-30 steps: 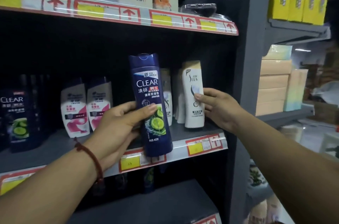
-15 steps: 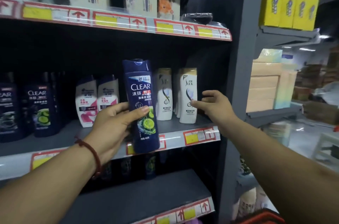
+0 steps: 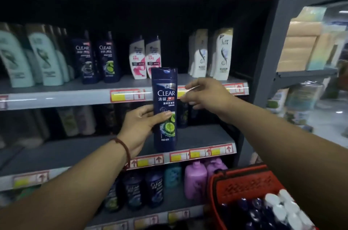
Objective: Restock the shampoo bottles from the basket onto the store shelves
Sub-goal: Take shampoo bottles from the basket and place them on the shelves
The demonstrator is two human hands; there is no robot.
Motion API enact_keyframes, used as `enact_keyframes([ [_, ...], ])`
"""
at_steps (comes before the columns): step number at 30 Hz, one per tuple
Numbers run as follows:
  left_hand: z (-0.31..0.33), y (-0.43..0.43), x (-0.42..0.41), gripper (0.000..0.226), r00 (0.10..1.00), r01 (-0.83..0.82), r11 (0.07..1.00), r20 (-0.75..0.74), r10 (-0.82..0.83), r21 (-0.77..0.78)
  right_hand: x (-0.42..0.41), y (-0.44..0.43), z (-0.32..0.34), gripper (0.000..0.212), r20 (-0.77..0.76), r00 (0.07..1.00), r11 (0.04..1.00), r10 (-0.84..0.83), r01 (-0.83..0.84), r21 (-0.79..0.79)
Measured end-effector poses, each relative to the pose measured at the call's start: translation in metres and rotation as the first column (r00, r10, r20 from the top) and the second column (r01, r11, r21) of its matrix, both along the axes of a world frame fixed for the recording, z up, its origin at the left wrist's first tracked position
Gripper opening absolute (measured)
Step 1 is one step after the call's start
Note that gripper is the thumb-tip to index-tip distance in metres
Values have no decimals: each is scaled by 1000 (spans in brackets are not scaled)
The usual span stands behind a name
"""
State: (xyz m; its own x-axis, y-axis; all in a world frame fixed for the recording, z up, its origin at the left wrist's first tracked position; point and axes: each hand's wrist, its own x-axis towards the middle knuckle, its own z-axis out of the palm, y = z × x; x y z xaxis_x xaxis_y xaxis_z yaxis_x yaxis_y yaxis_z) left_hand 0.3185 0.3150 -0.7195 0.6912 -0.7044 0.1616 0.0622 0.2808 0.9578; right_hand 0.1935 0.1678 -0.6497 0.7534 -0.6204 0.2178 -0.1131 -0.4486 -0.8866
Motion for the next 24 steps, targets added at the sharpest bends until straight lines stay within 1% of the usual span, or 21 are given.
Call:
enact_keyframes([
  [3, -30, 18, 3, 40, 997, -39, 999, -62, 40, 22, 3, 22, -33, 35, -77, 996, 997, 53, -49, 57],
  [7, -67, 32, 9, 36, 990, -43, 995, -127, 55, 88, 12, 33, -81, 37, -163, 984, 982, 74, -44, 182],
  [10, -92, 35, 14, 33, 983, -33, 993, -177, 54, 116, 19, 33, -111, 31, -242, 965, 975, 98, -44, 217],
  [13, -110, 28, 22, 34, 977, -28, 991, -208, 55, 129, 30, 25, -135, 33, -273, 957, 965, 96, -22, 260],
  [17, -116, 0, 35, 35, 979, 1, 987, -203, 32, 160, 46, 3, -156, 37, -255, 965, 959, 61, 14, 285],
  [21, -115, -44, 47, 34, 985, 31, 980, -174, 4, 199, 60, -25, -168, 42, -180, 984, 956, 5, 48, 288],
  [24, -114, -80, 55, 34, 992, 66, 973, -120, -40, 221, 65, -50, -172, 30, -91, 996, 942, -19, 49, 333],
])
